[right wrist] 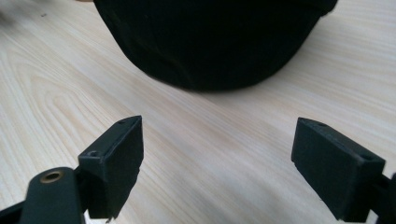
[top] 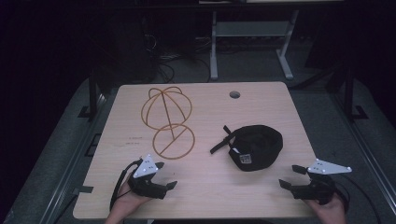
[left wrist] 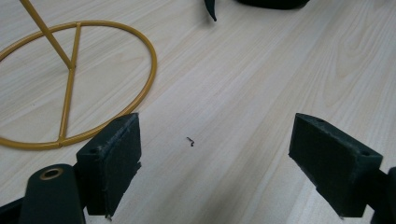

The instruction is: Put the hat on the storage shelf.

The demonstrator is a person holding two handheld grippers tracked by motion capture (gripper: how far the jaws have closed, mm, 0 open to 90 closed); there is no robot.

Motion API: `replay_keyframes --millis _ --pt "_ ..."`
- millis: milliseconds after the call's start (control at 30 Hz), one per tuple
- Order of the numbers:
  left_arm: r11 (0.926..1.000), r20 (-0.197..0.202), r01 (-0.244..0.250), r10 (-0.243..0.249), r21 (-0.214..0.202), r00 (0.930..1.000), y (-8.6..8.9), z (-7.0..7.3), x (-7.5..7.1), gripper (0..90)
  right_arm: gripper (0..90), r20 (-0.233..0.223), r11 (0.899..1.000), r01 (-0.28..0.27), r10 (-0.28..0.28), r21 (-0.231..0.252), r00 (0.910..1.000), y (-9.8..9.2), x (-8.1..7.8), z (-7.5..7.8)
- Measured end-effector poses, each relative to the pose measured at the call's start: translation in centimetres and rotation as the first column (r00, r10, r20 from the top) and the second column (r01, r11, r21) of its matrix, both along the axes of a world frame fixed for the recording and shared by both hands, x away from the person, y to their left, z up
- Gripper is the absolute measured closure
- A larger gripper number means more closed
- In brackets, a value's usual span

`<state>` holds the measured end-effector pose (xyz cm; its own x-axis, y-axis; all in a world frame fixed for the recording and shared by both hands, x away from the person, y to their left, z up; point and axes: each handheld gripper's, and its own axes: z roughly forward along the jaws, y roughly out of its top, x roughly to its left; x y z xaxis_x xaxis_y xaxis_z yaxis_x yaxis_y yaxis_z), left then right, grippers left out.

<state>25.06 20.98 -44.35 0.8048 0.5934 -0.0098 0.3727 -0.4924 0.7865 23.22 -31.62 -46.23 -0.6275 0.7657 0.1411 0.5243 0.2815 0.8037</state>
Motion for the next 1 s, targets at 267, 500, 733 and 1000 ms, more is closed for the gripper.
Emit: replay_keyframes --millis 267,500,733,1000 --pt "1.0 0.002 -0.004 0.004 -0.005 1.0 0.0 0.1 -0.1 16.8 16.3 -0.01 1.0 -0.022 0.022 -0.016 0.9997 0.7 0.1 0.0" --pt "0.9998 0.003 0.01 -0.01 -0.016 0.9999 -0.5 0.3 -0.3 17.0 16.0 -0.006 1.0 -0.019 0.019 -0.014 0.9998 1.0 0.1 0.1" --pt "0.9998 0.02 0.021 -0.021 -0.006 0.9996 -1.5 1.0 -0.3 17.1 16.0 -0.005 1.0 -0.019 0.019 -0.014 0.9998 1.1 0.0 0.2" --pt "0.9956 0.046 0.094 -0.094 0.001 0.9946 -4.0 3.0 0.0 19.3 16.0 0.002 1.0 -0.01 0.01 -0.002 0.9999 0.9 0.0 0.3"
